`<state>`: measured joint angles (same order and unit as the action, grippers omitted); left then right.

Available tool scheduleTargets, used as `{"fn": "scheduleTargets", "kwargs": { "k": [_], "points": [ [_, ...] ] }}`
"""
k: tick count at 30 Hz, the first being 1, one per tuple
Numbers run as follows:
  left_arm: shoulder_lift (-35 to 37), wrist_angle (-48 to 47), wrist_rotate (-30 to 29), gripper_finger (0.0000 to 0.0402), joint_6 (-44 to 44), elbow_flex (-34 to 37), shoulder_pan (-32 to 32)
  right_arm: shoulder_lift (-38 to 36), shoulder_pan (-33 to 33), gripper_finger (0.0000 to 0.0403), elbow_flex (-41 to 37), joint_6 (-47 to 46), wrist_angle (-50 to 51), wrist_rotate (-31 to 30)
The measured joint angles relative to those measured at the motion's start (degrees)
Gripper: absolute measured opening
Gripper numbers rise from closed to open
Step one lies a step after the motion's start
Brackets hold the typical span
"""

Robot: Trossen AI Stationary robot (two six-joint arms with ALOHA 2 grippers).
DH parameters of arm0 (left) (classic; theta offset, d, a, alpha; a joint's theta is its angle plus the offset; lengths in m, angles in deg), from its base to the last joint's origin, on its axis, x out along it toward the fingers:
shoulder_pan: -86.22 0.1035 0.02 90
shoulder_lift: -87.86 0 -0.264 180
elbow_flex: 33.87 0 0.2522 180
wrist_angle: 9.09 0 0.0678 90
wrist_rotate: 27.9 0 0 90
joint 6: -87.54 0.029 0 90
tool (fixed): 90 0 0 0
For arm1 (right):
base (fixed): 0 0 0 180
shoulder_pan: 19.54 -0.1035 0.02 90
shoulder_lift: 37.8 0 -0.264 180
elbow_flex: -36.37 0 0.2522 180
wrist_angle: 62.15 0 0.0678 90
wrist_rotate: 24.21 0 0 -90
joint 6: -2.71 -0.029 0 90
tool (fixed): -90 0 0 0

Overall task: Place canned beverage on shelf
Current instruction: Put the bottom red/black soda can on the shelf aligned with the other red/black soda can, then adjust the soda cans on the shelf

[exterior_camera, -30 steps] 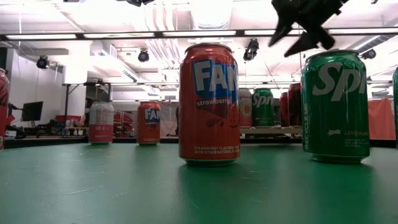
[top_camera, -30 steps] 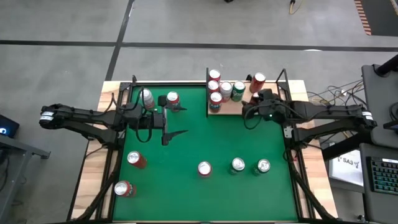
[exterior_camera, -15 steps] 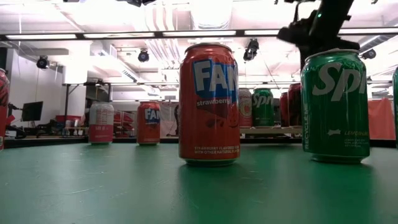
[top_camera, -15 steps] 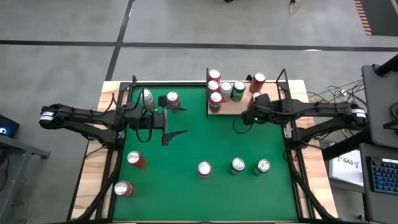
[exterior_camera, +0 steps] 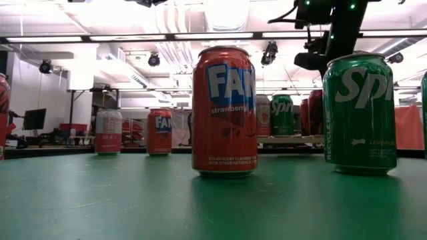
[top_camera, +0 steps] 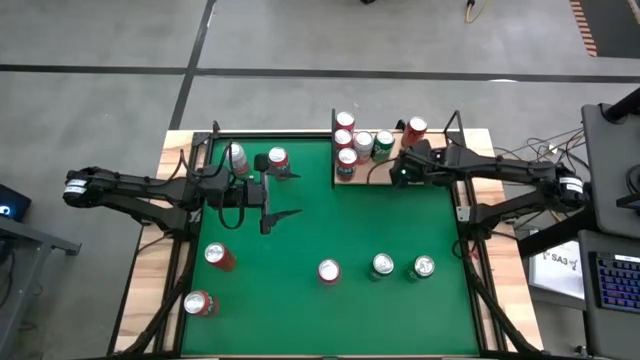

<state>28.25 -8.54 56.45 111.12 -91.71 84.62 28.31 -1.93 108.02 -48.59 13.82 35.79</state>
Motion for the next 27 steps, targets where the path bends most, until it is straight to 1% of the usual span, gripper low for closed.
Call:
{"fn": "scheduleTargets", "kwargs": {
  "k": [8,17,20,23,27],
  "points": [
    [0.00,-0.04,0.00,0.0365,0.00,0.00,-0.01,0.00,3.68,0.0012,0.00,4.24,-1.11,-0.06],
    [0.00,-0.42,-0.26,0.0365,-0.02,0.00,0.03,-0.19,6.01,0.0012,-0.02,5.95,-1.31,-1.09],
    [0.00,-0.90,-3.43,0.0365,-0.02,0.00,0.12,-1.06,5.97,0.0012,0.08,6.40,-0.99,-0.99],
    [-0.60,-1.91,-7.69,0.0365,-0.07,0.00,0.55,-2.35,5.92,0.0012,1.60,7.86,-0.76,0.72],
    [-3.84,-1.44,-8.61,0.0359,-1.55,0.00,2.59,-4.19,5.05,0.0012,4.14,12.03,-1.58,1.57]
  ]
}}
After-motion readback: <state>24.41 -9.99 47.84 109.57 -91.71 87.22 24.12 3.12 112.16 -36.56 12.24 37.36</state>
